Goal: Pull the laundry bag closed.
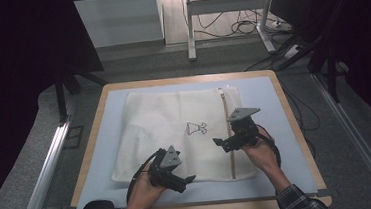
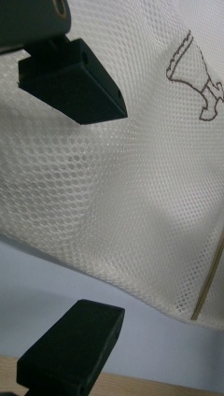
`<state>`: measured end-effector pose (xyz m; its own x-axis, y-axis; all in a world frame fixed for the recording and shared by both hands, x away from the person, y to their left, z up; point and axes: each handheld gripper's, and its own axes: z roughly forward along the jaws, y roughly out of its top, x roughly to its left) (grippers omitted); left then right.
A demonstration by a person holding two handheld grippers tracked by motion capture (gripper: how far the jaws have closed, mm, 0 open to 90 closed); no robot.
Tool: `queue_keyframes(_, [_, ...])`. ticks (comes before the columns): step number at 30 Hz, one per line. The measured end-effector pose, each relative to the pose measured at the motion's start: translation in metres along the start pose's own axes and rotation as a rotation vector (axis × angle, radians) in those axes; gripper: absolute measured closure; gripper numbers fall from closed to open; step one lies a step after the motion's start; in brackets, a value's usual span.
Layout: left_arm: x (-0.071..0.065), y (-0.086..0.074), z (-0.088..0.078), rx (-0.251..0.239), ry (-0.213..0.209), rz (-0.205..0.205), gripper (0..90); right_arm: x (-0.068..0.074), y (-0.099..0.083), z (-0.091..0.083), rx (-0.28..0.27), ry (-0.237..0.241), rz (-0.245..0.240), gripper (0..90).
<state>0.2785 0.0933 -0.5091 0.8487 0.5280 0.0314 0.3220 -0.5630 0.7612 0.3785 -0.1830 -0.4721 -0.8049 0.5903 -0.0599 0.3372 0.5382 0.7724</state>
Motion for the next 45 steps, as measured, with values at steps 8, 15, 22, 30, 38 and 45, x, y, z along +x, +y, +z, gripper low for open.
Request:
queue_keyframes(8, [0.002, -0.004, -0.003, 0.008, 0.016, -0.01, 4.3, 0.007, -0.008, -0.005, 0.006, -0.001, 0.011, 0.1])
queue_keyframes(15, [0.005, -0.005, -0.008, 0.003, 0.023, -0.029, 3.4, 0.014, -0.016, -0.014, 0.0, 0.016, 0.012, 0.0])
queue_keyframes(22, [0.008, -0.006, -0.016, -0.024, 0.029, -0.052, 2.3, 0.024, -0.025, -0.031, -0.033, 0.022, -0.01, 0.0])
queue_keyframes(30, [0.011, -0.012, -0.025, -0.036, 0.051, -0.066, 2.2, 0.026, -0.038, -0.045, -0.038, 0.005, -0.015, 0.0])
queue_keyframes(38, [0.014, -0.018, -0.033, -0.037, 0.077, -0.067, 2.2, 0.028, -0.046, -0.054, -0.029, -0.01, -0.012, 0.0])
queue_keyframes(45, [0.016, -0.023, -0.04, -0.047, 0.107, -0.067, 2.2, 0.029, -0.052, -0.063, -0.025, -0.032, -0.012, 0.0])
